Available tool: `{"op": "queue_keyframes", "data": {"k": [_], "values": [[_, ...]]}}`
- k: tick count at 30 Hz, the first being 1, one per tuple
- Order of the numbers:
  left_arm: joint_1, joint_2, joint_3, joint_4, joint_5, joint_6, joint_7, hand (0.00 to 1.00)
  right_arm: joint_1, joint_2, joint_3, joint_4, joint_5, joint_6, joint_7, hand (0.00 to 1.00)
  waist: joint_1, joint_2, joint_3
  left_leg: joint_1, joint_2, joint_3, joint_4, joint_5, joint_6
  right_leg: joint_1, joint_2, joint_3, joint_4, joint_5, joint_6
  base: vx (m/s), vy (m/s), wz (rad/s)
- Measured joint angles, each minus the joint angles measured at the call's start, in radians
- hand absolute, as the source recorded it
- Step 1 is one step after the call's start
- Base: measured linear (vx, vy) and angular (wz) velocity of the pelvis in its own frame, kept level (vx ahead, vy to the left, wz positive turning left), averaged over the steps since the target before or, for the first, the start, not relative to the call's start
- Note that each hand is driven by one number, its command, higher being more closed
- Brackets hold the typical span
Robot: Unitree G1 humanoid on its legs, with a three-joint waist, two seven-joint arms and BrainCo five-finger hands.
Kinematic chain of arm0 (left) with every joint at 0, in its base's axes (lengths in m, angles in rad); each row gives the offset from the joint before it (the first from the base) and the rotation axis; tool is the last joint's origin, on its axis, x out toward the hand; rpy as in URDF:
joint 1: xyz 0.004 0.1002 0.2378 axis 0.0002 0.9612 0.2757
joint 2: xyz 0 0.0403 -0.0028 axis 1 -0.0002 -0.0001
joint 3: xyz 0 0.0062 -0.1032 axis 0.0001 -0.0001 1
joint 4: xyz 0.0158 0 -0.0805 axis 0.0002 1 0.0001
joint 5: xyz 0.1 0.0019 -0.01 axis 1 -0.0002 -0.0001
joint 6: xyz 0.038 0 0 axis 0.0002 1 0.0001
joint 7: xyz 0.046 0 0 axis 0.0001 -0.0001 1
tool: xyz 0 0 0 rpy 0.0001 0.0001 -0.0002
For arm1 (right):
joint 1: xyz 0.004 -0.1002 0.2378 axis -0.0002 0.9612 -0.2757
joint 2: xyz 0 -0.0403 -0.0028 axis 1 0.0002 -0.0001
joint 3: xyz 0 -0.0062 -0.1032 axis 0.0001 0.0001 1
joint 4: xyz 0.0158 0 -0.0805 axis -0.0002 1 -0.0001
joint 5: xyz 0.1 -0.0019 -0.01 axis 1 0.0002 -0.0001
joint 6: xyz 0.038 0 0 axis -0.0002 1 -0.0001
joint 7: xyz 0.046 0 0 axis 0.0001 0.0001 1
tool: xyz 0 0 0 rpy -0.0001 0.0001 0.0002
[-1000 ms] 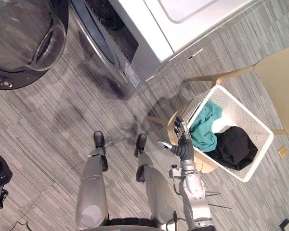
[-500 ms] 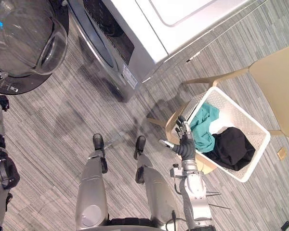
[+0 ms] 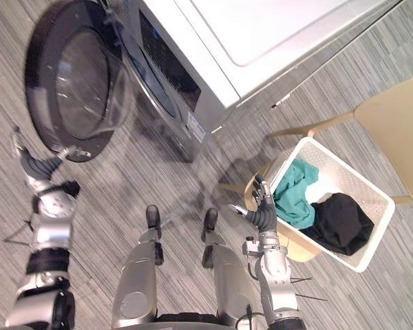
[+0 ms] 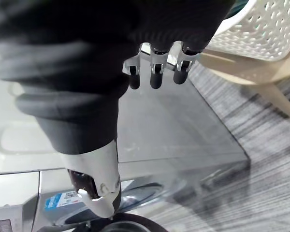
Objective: Pick up the laundry basket with both hands and put the clothes into the washing machine.
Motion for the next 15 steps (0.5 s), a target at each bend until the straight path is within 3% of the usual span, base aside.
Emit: {"op": "queue_keyframes", "data": {"k": [4,8,9,13,15], "values": [[0.067,-0.052,-0.131,-0.187,0.059,-0.049,0.03,0.0,0.001,0.001,0.01,0.05,-0.015,0.0,0.007,0.0,-0.002,0.019,-0.017,0.015,-0.021,-0.009,-0.01,0.003,0.004,0.017,-0.02,-0.005,0.001,-0.006,0.008,0.05,0.048,0.12],[0.066,-0.086,-0.271,-0.181,0.059,-0.115,-0.006,0.0,-0.01,0.001,0.012,0.073,-0.017,0.002,0.007,0.0,-0.019,0.02,-0.036,0.021,-0.031,-0.013,-0.037,0.011,0.016,0.016,-0.031,-0.005,-0.003,-0.003,0.014,0.01,0.037,0.05],[0.056,-0.087,-0.302,-0.139,0.044,-0.137,-0.038,0.0,-0.03,0.0,0.018,0.081,-0.017,0.005,0.006,0.0,-0.031,0.02,-0.036,0.021,-0.035,-0.013,-0.039,0.011,0.016,0.015,-0.037,-0.005,-0.004,-0.001,0.017,-0.01,0.032,0.02],[-0.028,-0.084,-0.34,0.024,-0.022,-0.145,-0.103,0.0,-0.074,-0.007,0.029,0.095,-0.017,0.024,0.004,0.0,-0.054,0.02,-0.036,0.018,-0.042,-0.006,-0.042,0.011,0.016,0.011,-0.043,0.0,-0.013,0.009,0.027,0.0,0.029,-0.05],[-0.14,-0.065,-0.347,0.187,-0.054,-0.14,-0.123,0.0,-0.102,-0.013,0.029,0.095,-0.017,0.03,0.0,0.0,-0.055,0.02,-0.036,-0.004,-0.042,0.013,-0.04,0.02,0.028,-0.015,-0.043,0.015,-0.025,0.029,0.026,0.0,0.02,-0.18]]}}
